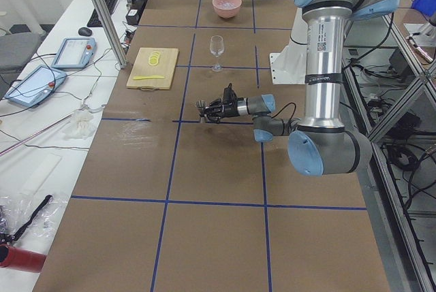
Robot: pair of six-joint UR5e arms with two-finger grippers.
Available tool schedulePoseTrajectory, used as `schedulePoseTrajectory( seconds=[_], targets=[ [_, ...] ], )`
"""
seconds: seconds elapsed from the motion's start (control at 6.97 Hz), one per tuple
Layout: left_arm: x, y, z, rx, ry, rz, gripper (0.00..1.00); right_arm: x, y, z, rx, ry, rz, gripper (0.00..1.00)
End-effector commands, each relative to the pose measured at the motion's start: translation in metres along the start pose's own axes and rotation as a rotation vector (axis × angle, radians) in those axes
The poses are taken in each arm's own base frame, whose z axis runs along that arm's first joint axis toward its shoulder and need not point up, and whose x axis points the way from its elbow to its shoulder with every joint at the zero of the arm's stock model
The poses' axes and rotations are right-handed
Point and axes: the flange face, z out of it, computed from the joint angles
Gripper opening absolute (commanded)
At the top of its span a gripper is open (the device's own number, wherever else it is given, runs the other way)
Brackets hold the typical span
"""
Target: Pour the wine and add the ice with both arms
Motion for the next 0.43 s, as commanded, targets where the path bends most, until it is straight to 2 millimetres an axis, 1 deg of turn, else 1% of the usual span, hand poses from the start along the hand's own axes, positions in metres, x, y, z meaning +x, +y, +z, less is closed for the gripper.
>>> schedulePoseTrajectory(
  seconds=[0.0,0.29],
  targets=[
    [-0.007,0.013,-0.003,-0.033,0.004,0.023,0.0,0.0,0.0,0.0,0.001,0.0,0.0,1.0],
    [0.0,0.027,-0.012,-0.063,0.028,0.019,0.0,-0.001,0.0,-0.001,0.002,0.0,-0.001,1.0]
  ],
)
